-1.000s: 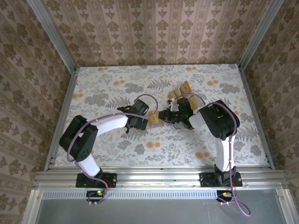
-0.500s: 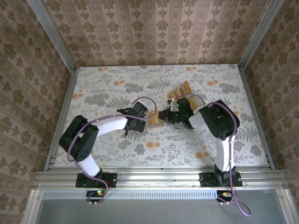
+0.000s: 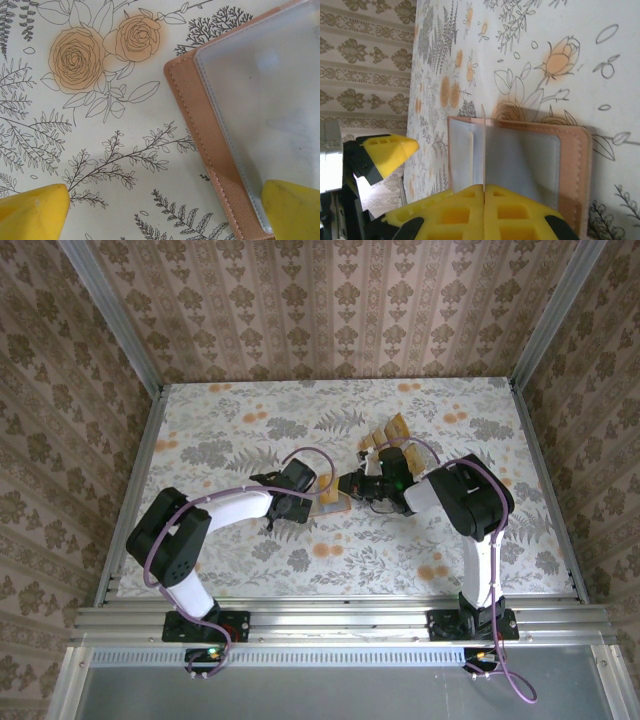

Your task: Put the credit cards into the card holder

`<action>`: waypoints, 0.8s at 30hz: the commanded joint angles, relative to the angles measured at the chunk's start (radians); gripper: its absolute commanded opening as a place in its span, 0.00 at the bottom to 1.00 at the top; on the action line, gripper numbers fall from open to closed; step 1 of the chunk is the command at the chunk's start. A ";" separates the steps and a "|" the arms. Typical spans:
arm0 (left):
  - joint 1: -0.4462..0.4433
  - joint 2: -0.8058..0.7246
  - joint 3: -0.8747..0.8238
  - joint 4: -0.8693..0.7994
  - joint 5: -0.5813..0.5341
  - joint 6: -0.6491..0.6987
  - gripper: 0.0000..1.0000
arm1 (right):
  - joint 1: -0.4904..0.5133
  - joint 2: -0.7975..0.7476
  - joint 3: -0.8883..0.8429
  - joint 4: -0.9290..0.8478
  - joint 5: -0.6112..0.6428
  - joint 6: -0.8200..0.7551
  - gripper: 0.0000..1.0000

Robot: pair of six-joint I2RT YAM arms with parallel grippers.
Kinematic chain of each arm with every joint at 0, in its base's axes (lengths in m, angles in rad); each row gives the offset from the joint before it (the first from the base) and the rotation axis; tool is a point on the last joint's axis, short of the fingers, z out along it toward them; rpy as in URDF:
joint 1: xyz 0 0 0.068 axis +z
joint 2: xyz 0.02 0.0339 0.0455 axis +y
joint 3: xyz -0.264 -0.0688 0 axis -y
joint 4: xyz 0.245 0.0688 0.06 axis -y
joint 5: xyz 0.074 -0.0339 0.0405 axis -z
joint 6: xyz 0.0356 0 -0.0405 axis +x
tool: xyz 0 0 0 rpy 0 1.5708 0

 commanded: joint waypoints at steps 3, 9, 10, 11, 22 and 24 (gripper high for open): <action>0.010 -0.001 -0.031 -0.036 -0.018 -0.017 1.00 | -0.003 0.008 0.020 0.056 -0.002 0.040 0.00; 0.010 -0.003 -0.032 -0.037 -0.019 -0.017 1.00 | 0.015 0.036 0.022 0.067 -0.006 0.045 0.00; 0.010 -0.003 -0.032 -0.038 -0.018 -0.017 1.00 | 0.018 0.040 0.023 0.068 -0.008 0.046 0.00; 0.010 -0.003 -0.032 -0.039 -0.018 -0.017 1.00 | 0.020 0.044 0.024 0.068 -0.007 0.046 0.00; 0.010 -0.002 -0.032 -0.040 -0.019 -0.017 1.00 | 0.029 0.061 0.009 0.086 -0.015 0.049 0.00; 0.011 -0.003 -0.029 -0.040 -0.019 -0.017 1.00 | 0.029 0.062 0.007 0.090 -0.023 0.050 0.00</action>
